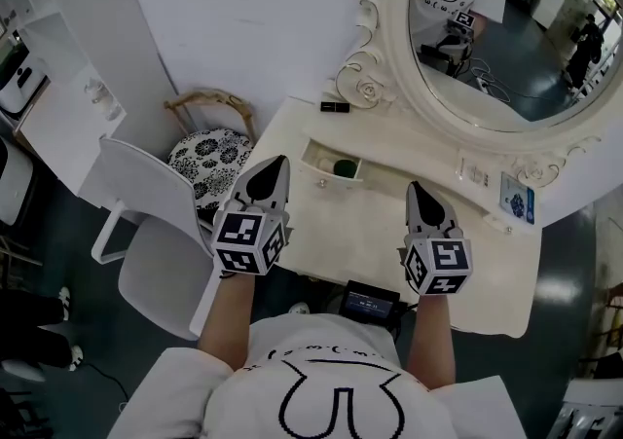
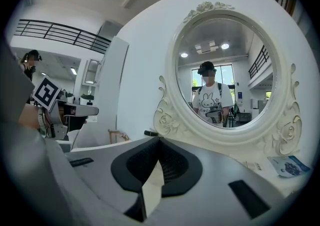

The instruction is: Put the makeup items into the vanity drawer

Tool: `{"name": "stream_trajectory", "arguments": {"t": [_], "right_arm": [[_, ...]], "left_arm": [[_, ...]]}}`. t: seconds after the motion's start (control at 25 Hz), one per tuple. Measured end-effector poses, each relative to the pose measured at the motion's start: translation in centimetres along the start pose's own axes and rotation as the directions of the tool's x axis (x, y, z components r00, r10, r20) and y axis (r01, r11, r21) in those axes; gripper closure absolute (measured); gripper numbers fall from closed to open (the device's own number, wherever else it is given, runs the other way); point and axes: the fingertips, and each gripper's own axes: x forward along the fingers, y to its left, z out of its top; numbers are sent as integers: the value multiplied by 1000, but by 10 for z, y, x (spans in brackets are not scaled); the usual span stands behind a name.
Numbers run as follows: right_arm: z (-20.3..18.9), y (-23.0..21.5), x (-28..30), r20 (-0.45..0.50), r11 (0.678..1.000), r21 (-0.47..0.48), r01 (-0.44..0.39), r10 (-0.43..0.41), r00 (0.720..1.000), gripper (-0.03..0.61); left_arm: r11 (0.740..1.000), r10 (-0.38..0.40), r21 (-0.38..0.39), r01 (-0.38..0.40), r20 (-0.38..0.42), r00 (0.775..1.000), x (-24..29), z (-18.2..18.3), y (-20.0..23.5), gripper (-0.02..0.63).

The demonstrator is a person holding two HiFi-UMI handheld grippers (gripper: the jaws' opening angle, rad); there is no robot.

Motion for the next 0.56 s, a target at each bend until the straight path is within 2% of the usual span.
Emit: {"name": "stream_trajectory", "arguments": {"t": [0.56], "right_arm": [[4, 6, -8, -3, 999, -39, 5, -5, 1000, 594]], "left_arm": [[1000, -3, -10, 3, 22, 1000, -4, 7, -3, 598]]}}
